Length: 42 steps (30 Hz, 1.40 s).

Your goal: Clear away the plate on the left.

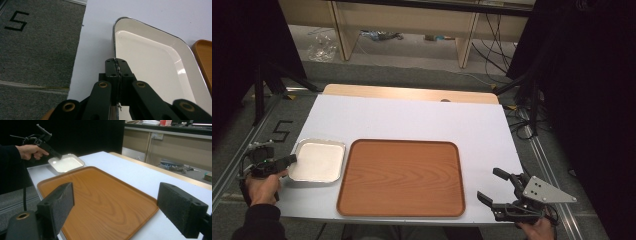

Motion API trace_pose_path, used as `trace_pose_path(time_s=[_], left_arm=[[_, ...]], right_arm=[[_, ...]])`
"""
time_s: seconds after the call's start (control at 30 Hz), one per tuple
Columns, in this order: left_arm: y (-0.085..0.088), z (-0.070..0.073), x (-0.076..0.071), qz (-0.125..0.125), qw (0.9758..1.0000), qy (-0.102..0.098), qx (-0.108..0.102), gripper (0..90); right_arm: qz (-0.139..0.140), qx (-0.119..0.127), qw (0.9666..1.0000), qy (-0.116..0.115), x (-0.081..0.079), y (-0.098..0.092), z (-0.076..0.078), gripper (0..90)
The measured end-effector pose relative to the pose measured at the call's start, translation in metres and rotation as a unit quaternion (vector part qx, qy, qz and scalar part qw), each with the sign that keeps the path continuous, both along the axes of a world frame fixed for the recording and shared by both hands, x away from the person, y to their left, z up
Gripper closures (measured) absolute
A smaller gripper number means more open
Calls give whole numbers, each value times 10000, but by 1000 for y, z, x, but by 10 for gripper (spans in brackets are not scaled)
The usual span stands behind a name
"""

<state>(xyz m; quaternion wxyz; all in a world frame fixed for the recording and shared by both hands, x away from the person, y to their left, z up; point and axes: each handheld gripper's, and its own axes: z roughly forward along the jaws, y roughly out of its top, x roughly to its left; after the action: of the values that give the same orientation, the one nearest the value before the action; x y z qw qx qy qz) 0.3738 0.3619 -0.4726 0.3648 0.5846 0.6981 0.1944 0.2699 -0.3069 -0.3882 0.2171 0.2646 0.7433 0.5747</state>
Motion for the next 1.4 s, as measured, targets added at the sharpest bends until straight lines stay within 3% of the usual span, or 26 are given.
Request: trace_pose_path(time_s=[0.1, 0.17, 0.2, 0.23, 0.27, 0.33, 0.43, 0.47, 0.6, 0.7, 0.73, 0.77, 0.83, 0.9, 0.93, 1.07, 1.1, 1.13, 1.27, 1.3, 1.4], left_arm=[[2, 4, -2, 139, 9998, -75, -114, 885], [6, 8, -5, 91, 9999, -65, -69, 885], [5, 10, -5, 186, 9996, -133, -165, 885], [6, 10, -6, 161, 9994, -206, -205, 885], [6, 11, -6, 143, 9994, -239, -209, 885], [4, 13, -6, 112, 9995, -202, -233, 885], [2, 14, -5, 71, 9995, -205, -224, 885], [1, 15, -5, 75, 9994, -213, -246, 885], [0, 19, -5, 62, 9987, -320, -402, 885], [-4, 22, -5, 11, 9983, -388, -434, 885], [-6, 23, -5, -63, 9982, -407, -427, 885], [-9, 24, -4, -92, 9982, -402, -442, 885], [-15, 25, -3, -200, 9978, -407, -486, 885], [-24, 24, -1, -320, 9968, -460, -570, 885], [-29, 23, 1, -434, 9961, -481, -595, 885], [-49, 24, 4, -799, 9939, -387, -657, 885], [-54, 25, 6, -901, 9927, -436, -680, 885], [-58, 28, 6, -989, 9927, -320, -611, 885], [-72, 30, 9, -1207, 9904, -319, -595, 885], [-74, 31, 9, -1242, 9900, -308, -593, 885], [-82, 31, 9, -1329, 9892, -303, -541, 884]], right_arm=[[9, 4, 10000, -3, 0, 0, 0, 154], [4, -30, 10000, -34, 0, 0, 0, 154], [10, -20, 10000, -6, 0, -1, 0, 154], [50, 132, 9999, 46, -1, 1, 0, 154], [-8, 22, 10000, -20, 0, 0, 0, 154], [-20, 42, 10000, -71, 0, 0, 0, 154], [63, 31, 9999, 87, -1, 0, 1, 154], [-4, 0, 10000, -40, 0, 0, 0, 154], [54, 127, 9999, 62, -1, 1, 0, 154], [-3, 7, 10000, -12, 0, 0, 0, 154], [-24, 53, 10000, -69, 0, 0, 0, 154], [42, 107, 9999, 68, -1, 0, 0, 154], [-7, 16, 10000, -6, 0, 0, 0, 154], [-19, 34, 10000, -63, 0, 0, 0, 154], [35, 98, 9999, 53, -1, 0, 0, 154], [2, 23, 10000, -25, 0, -1, 0, 153], [63, 68, 9999, 95, -2, 0, 0, 153], [30, 53, 10000, 50, -1, -1, 1, 154], [5, 24, 10000, -6, 0, -1, 0, 154], [3, 83, 9999, 112, -2, 0, 0, 154], [-1, 16, 10000, -14, 0, -1, 0, 154]])
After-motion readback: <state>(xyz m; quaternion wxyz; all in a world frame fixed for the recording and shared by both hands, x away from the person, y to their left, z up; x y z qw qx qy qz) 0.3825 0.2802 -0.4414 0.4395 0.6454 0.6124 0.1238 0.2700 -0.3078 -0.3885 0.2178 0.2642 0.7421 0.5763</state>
